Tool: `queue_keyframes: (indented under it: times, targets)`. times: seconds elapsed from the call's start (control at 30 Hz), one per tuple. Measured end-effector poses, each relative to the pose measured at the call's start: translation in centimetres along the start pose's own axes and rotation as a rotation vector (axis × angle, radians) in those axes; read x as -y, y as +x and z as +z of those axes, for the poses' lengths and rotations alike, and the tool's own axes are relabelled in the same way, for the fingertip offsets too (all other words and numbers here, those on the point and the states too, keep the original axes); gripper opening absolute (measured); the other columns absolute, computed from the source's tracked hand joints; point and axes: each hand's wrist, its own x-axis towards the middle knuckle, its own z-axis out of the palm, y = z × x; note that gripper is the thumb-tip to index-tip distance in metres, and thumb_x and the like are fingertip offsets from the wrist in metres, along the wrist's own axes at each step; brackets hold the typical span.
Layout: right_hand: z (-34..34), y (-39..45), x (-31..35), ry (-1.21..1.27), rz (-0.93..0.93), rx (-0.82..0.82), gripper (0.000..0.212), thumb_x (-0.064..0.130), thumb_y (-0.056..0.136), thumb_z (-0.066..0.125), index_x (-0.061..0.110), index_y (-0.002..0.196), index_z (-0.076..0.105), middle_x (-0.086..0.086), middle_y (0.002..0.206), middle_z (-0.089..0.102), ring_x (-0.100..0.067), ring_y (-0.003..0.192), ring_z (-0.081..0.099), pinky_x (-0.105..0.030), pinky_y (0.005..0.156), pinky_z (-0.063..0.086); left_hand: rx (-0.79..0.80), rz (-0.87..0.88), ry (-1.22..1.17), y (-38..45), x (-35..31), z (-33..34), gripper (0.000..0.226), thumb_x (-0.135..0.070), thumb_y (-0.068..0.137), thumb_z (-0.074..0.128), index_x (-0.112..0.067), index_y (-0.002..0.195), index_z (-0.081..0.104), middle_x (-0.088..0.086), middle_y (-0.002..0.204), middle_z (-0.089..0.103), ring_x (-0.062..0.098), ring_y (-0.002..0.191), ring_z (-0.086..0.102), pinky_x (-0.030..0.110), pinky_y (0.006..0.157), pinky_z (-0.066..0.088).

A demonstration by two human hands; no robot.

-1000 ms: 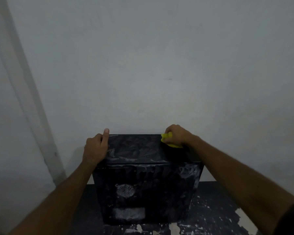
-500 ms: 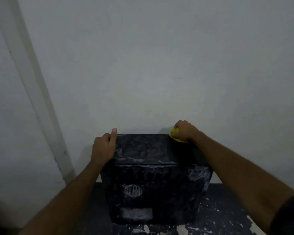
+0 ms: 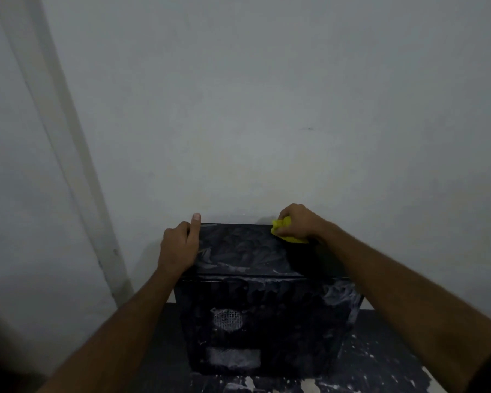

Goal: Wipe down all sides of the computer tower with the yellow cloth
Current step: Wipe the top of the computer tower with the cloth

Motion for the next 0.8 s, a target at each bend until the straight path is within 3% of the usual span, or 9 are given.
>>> queue_keyframes:
  times: [0.1, 0.23, 0.4, 0.57, 0.73, 0.8]
  targets:
    - [-1.3, 0.0, -0.3, -0.003, 0.016, 0.052, 0.037, 0.041, 0.073, 0.088, 0.021, 0.102, 0.074, -0.006, 0.113, 0.066, -0.022, 0.102, 0.062, -0.031, 0.078, 0.05, 0.001, -0.007, 0.01, 0.0, 0.0, 0.0, 0.069, -0.062, 0.103, 0.034, -0.012, 0.056, 0.039, 0.009, 0.054, 0.052, 0.023, 0.053, 0.052, 0.031, 0.054, 0.036]
    - [-0.1, -0.2, 0.3, -0.074, 0.015, -0.076, 0.054, 0.044, 0.082, 0.08, 0.015, 0.124, 0.063, -0.01, 0.128, 0.058, -0.029, 0.113, 0.056, -0.037, 0.089, 0.049, 0.002, -0.001, 0.022, 0.1, 0.0, -0.1, 0.071, -0.065, 0.102, 0.032, -0.01, 0.057, 0.039, 0.011, 0.055, 0.053, 0.024, 0.053, 0.052, 0.031, 0.054, 0.034]
    - [-1.6, -1.5, 0.5, 0.003, -0.046, 0.07, 0.038, 0.04, 0.069, 0.092, 0.018, 0.096, 0.078, -0.003, 0.101, 0.068, -0.021, 0.095, 0.062, -0.034, 0.077, 0.052, 0.0, -0.008, 0.027, 0.0, 0.0, 0.0, 0.072, -0.065, 0.102, 0.032, -0.008, 0.058, 0.04, 0.013, 0.057, 0.054, 0.024, 0.055, 0.052, 0.031, 0.054, 0.033]
    - [-0.6, -1.6, 0.9, -0.066, -0.001, -0.03, 0.05, 0.047, 0.078, 0.083, 0.019, 0.117, 0.07, -0.007, 0.123, 0.061, -0.027, 0.109, 0.059, -0.036, 0.086, 0.051, 0.015, -0.006, 0.023, 0.1, 0.0, 0.0, 0.071, -0.066, 0.101, 0.032, -0.01, 0.058, 0.039, 0.01, 0.056, 0.053, 0.023, 0.054, 0.05, 0.031, 0.054, 0.033]
    - [-1.8, -3.2, 1.6, 0.031, -0.088, 0.175, 0.033, 0.039, 0.07, 0.092, 0.022, 0.096, 0.079, 0.001, 0.099, 0.069, -0.02, 0.094, 0.063, -0.033, 0.074, 0.05, 0.017, -0.001, 0.021, 0.2, 0.6, 0.0, 0.074, -0.068, 0.103, 0.032, -0.01, 0.058, 0.039, 0.011, 0.057, 0.054, 0.025, 0.055, 0.053, 0.033, 0.056, 0.039]
    - [-2.1, -3.2, 1.5, -0.024, -0.049, 0.141, 0.038, 0.041, 0.069, 0.092, 0.024, 0.1, 0.077, 0.0, 0.104, 0.066, -0.022, 0.098, 0.063, -0.034, 0.078, 0.052, 0.015, 0.005, 0.025, 0.3, 0.7, 0.1, 0.075, -0.07, 0.102, 0.031, -0.01, 0.058, 0.04, 0.012, 0.057, 0.055, 0.027, 0.055, 0.054, 0.035, 0.056, 0.042]
